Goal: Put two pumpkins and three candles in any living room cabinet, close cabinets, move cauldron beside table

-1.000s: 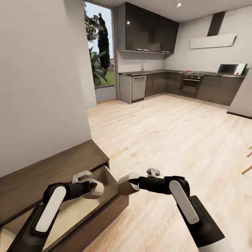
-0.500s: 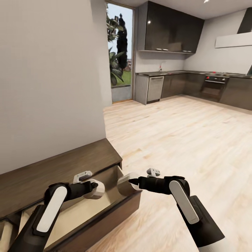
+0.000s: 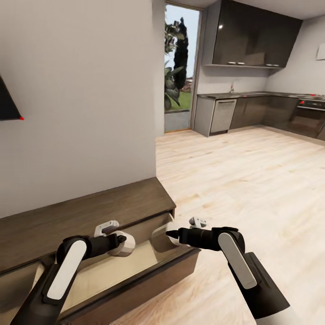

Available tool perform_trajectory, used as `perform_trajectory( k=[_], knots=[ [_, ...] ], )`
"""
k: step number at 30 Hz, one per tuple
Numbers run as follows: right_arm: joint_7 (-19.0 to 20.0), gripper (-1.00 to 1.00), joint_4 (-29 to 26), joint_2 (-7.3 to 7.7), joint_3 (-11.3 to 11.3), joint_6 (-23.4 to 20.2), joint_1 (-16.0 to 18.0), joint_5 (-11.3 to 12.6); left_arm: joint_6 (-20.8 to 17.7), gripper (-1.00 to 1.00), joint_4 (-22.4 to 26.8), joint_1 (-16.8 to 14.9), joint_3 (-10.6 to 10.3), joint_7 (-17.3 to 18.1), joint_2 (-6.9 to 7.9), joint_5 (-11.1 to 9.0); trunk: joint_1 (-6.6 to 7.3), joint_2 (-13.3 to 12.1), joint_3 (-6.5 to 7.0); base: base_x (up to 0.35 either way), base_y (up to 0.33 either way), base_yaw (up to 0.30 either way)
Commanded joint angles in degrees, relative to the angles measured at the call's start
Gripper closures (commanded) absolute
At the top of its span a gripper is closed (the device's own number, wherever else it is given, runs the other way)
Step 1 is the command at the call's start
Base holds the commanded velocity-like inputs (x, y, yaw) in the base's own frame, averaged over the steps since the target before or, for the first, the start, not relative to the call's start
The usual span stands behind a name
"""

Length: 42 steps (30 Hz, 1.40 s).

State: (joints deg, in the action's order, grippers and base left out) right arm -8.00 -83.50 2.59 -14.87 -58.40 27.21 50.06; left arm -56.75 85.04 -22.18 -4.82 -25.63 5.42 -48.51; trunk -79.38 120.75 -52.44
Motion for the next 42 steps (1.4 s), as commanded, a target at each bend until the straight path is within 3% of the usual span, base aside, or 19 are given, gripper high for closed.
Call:
perform_trajectory(
  k=[1, 12, 23, 28, 30, 42],
  knots=[
    [-0.61, 1.00, -0.09, 0.05, -0.07, -0.05, 0.03, 1.00, -0.02, 1.00, 0.03, -0.06, -0.11, -0.55, 0.03, -0.71, 0.01, 0.03, -0.05, 0.000, 0.000, 0.293],
    [-0.61, 1.00, -0.09, -0.02, -0.07, -0.05, 0.03, 1.00, 0.05, 1.00, 0.03, -0.06, -0.23, -0.56, 0.01, -0.63, 0.01, 0.03, -0.05, 0.032, -0.038, 0.293],
    [-0.47, 1.00, -0.10, 0.27, -0.04, 0.10, 0.03, 1.07, 0.06, 1.00, 0.03, -0.06, -0.28, -0.56, 0.05, -0.55, 0.01, 0.03, -0.06, 0.241, -0.162, 0.274],
    [-0.44, 1.00, -0.09, 0.34, -0.15, 0.28, 0.03, 1.09, 0.06, 1.00, 0.03, -0.06, -0.28, -0.56, 0.04, -0.62, 0.01, 0.03, -0.08, 0.271, -0.074, 0.045],
    [-0.11, 1.00, 0.58, 0.22, -0.80, -0.09, 0.02, 0.04, 0.50, 1.00, 0.04, 0.61, -0.95, -0.01, 0.34, -1.10, 0.01, 0.03, -0.09, 0.000, 0.000, 0.000],
    [0.88, 1.00, 4.51, 0.73, -1.47, -0.31, -0.20, -0.12, -0.03, 1.00, -2.50, 2.92, -2.56, 0.50, -0.21, -1.27, 0.01, 0.03, -0.09, -0.084, 0.000, 0.000]
  ],
)
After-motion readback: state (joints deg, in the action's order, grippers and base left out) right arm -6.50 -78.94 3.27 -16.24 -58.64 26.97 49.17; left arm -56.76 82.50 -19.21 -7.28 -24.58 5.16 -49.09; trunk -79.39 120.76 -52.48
